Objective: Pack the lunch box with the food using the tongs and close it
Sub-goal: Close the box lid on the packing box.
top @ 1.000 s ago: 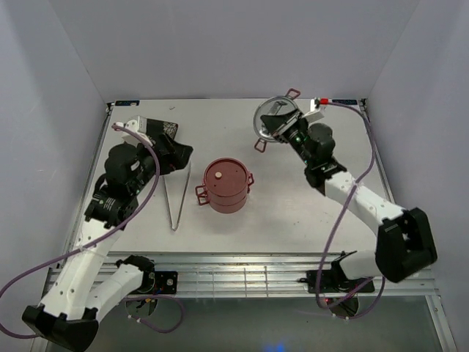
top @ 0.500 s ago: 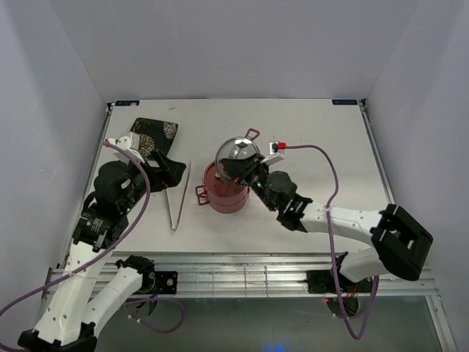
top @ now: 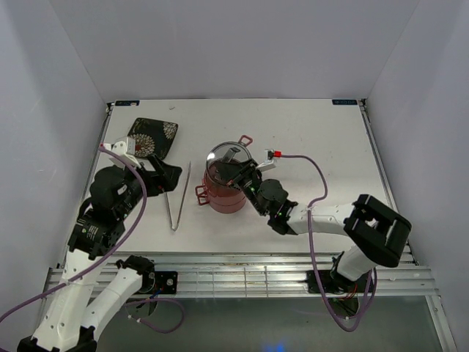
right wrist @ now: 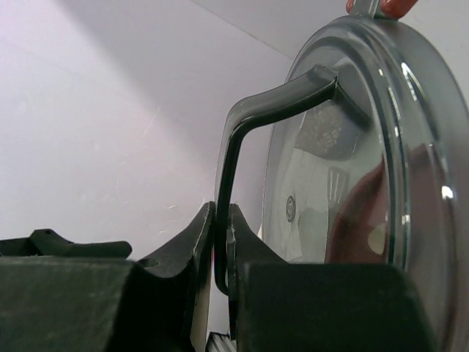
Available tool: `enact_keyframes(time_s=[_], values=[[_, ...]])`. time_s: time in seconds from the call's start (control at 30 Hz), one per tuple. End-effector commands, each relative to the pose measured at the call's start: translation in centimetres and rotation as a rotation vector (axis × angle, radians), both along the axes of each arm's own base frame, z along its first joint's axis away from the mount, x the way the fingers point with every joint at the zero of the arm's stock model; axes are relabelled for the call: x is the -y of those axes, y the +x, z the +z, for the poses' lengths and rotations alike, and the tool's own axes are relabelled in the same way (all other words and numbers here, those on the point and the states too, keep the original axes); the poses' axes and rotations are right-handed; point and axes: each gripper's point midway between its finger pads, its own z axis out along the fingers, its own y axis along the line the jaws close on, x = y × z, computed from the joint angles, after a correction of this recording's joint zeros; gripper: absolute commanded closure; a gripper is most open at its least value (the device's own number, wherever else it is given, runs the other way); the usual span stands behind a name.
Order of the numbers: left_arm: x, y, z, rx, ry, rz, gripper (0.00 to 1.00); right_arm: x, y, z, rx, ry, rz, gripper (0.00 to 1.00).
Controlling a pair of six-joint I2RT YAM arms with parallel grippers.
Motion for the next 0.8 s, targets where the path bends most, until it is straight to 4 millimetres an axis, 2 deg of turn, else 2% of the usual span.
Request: enact_keyframes(time_s=[0.0,0.13,0.27,0.37,0.5,0.77], values=[[-0.2,0.2,-0.4,-0.006,0.0,0.016,0.02,0.5,-0.1,1.4,-0.011,0.155,-0.017,0.88],[-0.3,0.1,-0.4,-0.001,-0.004,0.019,0.02,-0.1,-0.4,0.2,-0.03,0.15,-0.003,0.86],[-0.4,0.0,-0.5,-0.002,-0.002,0.025,0.02,-0.4,-0.1,-1.3,-0.046,0.122,-0.012,0.79],[-0.4,0.1,-0.6,-0.005,-0.005,0.027,0.02,-0.3,-0.1,-1.5,-0.042,0.126,-0.014,0.72],[-0.2,0.3,-0.8,-0.01,-0.006,0.023,0.02,-0.3,0.0,-1.9,-0.051,0.112,-0.021,0.56],[-0.2,0.3,-0.8,-0.012,-0.008,0.023,0.02,0.1,0.0,-2.2,-0.081,0.073,-0.038,0.46]])
